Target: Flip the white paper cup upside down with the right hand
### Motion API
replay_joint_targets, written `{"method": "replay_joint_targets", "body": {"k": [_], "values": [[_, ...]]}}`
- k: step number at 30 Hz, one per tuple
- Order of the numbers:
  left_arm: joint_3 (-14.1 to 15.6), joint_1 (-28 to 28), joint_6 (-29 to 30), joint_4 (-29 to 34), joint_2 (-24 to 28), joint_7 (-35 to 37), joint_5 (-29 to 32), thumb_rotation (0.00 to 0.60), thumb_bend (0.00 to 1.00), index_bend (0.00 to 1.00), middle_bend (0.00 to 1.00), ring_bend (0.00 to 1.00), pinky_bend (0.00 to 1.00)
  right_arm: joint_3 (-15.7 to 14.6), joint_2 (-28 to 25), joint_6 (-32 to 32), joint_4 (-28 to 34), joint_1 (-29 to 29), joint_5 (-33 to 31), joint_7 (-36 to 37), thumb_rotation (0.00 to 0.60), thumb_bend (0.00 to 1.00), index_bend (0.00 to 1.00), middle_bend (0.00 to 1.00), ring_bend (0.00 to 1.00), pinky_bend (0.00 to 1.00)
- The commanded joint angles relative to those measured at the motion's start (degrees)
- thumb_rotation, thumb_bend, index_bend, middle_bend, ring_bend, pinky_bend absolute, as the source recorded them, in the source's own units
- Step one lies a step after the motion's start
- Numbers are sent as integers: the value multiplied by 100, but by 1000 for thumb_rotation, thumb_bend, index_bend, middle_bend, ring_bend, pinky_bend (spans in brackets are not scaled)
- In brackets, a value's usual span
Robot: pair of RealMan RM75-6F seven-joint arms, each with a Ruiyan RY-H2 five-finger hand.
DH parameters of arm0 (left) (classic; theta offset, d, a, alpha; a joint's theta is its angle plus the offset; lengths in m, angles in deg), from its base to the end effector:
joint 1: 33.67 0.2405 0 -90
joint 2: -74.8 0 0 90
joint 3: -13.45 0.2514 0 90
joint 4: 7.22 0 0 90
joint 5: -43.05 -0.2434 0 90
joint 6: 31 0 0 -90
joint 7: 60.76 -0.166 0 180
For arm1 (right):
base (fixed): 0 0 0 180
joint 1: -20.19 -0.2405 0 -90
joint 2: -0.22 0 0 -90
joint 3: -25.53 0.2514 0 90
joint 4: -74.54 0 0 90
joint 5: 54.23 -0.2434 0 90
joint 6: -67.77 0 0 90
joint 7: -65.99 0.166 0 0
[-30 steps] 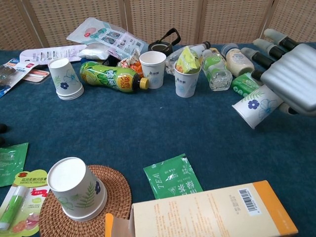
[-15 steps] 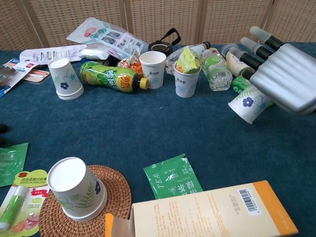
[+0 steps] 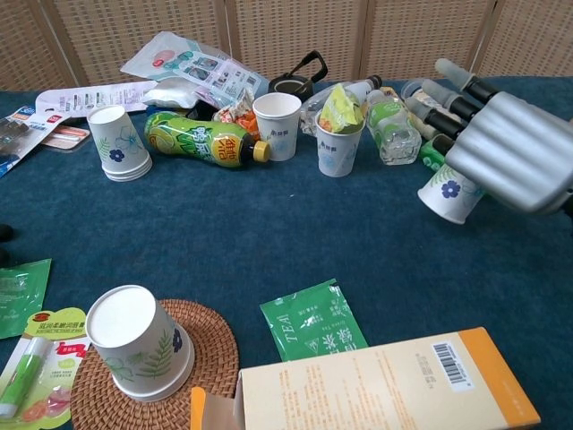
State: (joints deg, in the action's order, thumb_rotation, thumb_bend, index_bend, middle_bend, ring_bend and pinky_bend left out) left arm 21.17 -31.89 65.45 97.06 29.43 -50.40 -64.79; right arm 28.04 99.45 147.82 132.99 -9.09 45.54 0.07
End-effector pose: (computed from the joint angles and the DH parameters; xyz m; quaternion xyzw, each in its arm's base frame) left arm -0.2662 0.1198 0.1839 -0.6513 -0.3873 -0.4395 0.4822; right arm -0.2012 -0.3097 -0.0549 0.7372 0.2169 0.1943 0.6097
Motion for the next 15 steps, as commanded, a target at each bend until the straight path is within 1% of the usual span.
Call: {"method": "replay_joint_targets", "body": {"k": [1,9,13,15], "values": [[-2,2,1,-2,-1,1,7,600,272,0,0,0,0,-49,24,-14,-22,14,47,-48,600,259,465,0,0,0],[-2,3,10,-6,-1,2,7,600,272,0,0,0,0,-88,109,-24,56,117,40,-164,600,254,320,0,0,0],[-3,7,25,-17,3,22,11,600,271,0,0,0,0,-130,81,-22,137,144,93,-190,600,242,125,0,0,0],[0,4,19,-20,4,25,5,600,272,0,0,0,0,-144,54,0,205,156,133,-217,600,232,105,0,0,0]]}}
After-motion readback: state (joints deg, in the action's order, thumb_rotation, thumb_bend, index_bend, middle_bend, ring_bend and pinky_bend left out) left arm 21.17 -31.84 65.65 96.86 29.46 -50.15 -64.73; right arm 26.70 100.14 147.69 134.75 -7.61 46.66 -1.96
